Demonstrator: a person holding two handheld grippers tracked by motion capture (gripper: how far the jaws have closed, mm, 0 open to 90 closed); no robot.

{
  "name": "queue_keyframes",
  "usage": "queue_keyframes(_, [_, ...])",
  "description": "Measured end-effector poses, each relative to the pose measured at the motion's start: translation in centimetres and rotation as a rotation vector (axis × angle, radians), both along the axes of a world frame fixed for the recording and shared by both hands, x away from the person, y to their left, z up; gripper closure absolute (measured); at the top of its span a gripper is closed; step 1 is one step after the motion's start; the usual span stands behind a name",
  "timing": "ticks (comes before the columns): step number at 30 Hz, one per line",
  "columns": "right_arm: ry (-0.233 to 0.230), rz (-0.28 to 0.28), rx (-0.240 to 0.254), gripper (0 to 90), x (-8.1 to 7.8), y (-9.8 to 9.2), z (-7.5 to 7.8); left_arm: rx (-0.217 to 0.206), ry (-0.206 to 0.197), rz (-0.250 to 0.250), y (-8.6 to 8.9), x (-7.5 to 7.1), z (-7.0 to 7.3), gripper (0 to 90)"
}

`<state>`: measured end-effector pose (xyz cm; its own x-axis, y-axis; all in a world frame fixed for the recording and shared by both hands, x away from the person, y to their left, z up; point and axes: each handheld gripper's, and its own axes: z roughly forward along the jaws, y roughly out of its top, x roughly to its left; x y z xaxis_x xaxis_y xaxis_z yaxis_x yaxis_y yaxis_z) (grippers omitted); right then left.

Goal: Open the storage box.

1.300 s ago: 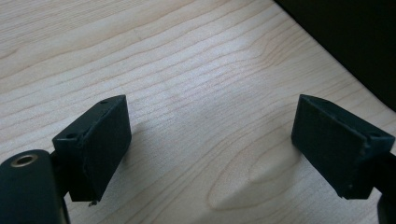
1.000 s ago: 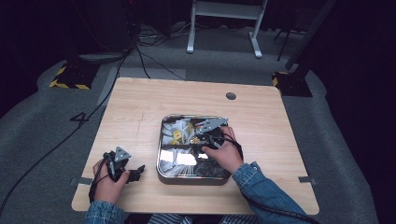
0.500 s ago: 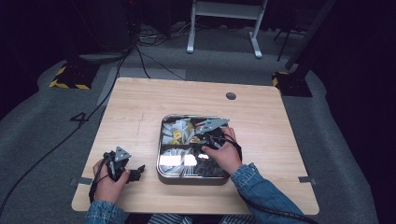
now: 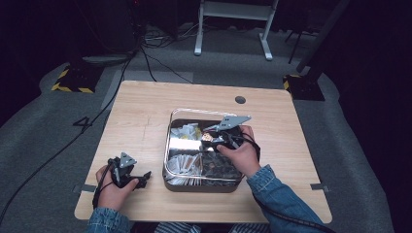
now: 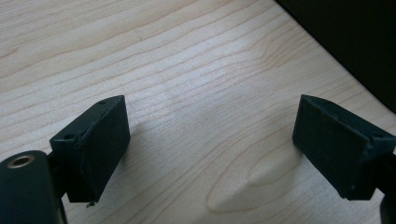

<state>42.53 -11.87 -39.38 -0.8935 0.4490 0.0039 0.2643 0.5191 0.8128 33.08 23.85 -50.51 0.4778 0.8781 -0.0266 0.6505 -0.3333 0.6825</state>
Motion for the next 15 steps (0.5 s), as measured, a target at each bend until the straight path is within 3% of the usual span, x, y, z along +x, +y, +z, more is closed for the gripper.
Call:
queue_keyframes(6, [-0.004,-0.009,0.040,58.6,0.1,-2.1,1.8,-0.002,0.001,0.000,0.0,0.0,0.0,11.4])
queue_keyframes(15, [-0.018,-0.032,0.049,58.6,0.1,-4.1,2.7,-0.003,0.003,-0.001,-0.1,0.1,0.0,9.8])
